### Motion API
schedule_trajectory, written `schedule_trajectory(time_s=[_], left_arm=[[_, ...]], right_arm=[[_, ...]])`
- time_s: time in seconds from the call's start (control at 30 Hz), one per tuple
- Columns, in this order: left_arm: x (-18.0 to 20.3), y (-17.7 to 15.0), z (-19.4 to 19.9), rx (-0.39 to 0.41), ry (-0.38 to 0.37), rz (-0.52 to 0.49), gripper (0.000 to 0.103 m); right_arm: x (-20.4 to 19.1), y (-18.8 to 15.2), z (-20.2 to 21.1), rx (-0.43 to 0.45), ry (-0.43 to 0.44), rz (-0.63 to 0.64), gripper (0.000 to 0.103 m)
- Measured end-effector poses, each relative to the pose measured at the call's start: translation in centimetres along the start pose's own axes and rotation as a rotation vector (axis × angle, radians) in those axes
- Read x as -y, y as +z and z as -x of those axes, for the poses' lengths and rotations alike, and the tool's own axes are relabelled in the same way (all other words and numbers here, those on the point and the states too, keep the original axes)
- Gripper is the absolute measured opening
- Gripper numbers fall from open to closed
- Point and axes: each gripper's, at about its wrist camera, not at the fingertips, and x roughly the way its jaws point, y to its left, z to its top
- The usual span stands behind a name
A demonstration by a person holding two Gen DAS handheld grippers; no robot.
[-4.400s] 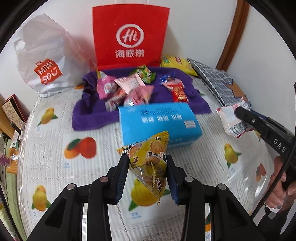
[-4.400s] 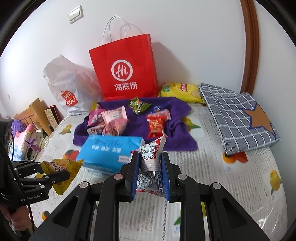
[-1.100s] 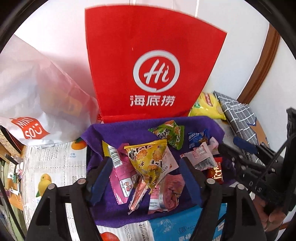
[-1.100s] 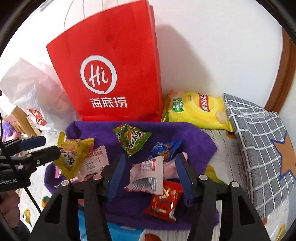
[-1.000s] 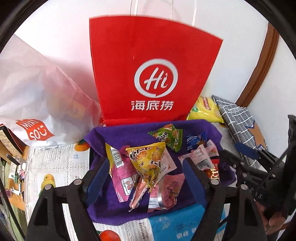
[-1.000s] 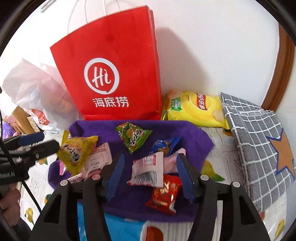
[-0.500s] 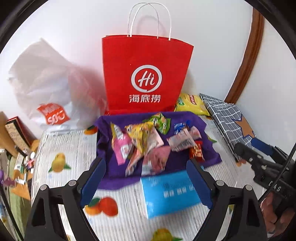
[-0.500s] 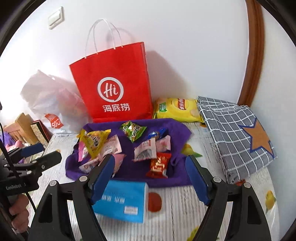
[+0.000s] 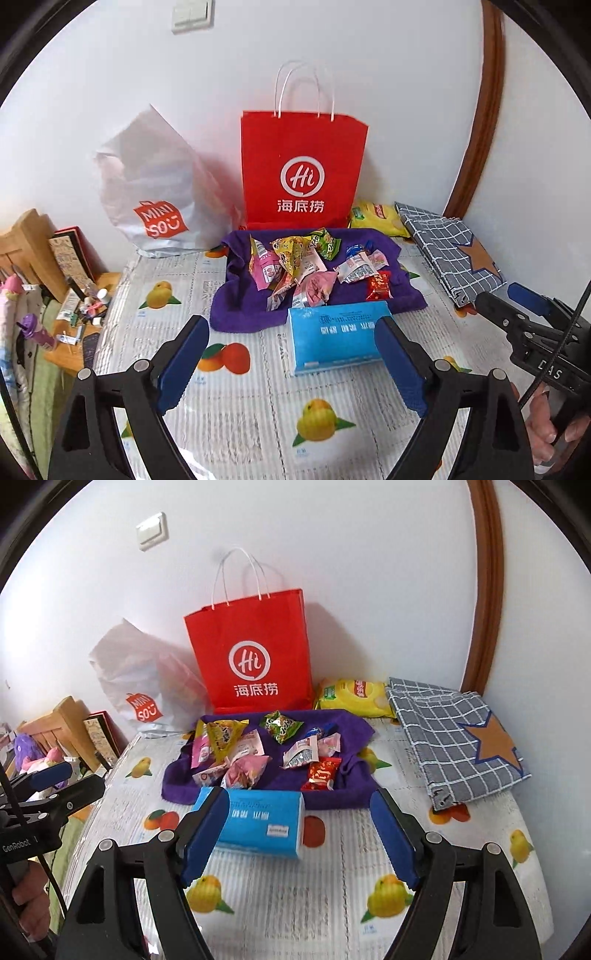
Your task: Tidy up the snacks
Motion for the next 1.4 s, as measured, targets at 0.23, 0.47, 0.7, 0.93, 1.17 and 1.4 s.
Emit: schedule_trajectory(time_s=[0.23, 0.47, 0.7, 0.93, 1.17, 1.4], left_arm=[[1.7, -2.7, 4.0, 0.063, 0.016, -0.014, 0.095], [2.3, -5.4, 6.4, 0.096, -0.002, -0.006, 0.096], [2.6, -7.1, 7.6, 0.106, 0.037, -0.009, 0.096], [2.7, -7.5, 7.6, 0.101, 0.048, -0.005, 0.096], [2.7, -7.7, 7.6, 0.096, 0.049, -0.005, 0.096], [2.7, -8.0, 7.7, 0.1, 0.049, -0.008, 0.096]], right_arm=[[0.1, -2.7, 4.1, 0.036, -0.02, 0.012, 0.088], [0.2, -5.0, 6.8, 0.083, -0.026, 0.005, 0.099], [0.3, -6.1, 8.1, 0.091, -0.067, 0.012, 0.103], [0.7, -6.6, 8.9, 0.093, -0.073, 0.017, 0.103], [0.6, -6.7, 9.1, 0.095, -0.08, 0.024, 0.103], [0.5, -6.7, 9.6, 0.106, -0.074, 0.023, 0.103]])
